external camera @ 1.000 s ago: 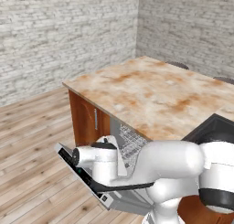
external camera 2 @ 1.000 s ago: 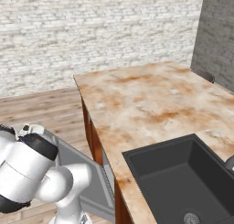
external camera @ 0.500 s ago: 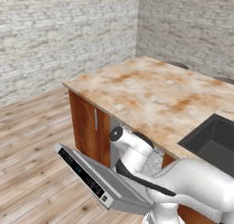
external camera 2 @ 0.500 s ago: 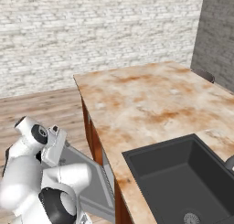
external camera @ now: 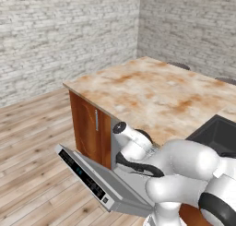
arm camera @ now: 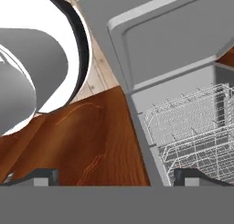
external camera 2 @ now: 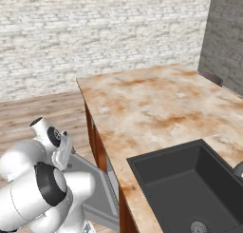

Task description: Open the dishwasher door and pull out the top rack.

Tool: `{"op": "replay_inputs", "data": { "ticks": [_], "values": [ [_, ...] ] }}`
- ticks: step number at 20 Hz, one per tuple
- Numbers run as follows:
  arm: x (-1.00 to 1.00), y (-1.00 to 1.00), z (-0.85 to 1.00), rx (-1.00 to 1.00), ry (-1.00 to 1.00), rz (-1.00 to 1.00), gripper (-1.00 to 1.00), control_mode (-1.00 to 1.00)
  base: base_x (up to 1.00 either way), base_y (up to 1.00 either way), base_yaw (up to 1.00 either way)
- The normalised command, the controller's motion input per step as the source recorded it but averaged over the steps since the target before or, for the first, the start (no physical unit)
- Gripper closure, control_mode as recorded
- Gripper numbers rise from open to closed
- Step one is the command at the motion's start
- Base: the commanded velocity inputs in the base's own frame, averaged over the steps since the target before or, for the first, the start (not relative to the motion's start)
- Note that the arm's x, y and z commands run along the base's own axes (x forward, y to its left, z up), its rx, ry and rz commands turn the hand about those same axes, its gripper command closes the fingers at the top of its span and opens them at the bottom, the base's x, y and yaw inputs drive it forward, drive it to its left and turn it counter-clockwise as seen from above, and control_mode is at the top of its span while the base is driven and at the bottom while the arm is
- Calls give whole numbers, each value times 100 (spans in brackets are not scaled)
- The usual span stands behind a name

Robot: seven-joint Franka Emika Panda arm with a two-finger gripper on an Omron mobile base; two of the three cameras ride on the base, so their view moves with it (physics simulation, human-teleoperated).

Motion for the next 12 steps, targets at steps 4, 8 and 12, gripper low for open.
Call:
{"op": "replay_inputs", "data": {
  "ticks": [4,8,12],
  "values": [
    [11,0,-22,-12,32,3,-100,-100,0,0,0],
    [14,0,-3,-20,45,6,-100,-100,0,0,0],
    [0,-9,18,-20,42,7,-100,-100,0,0,0]
  ]
}}
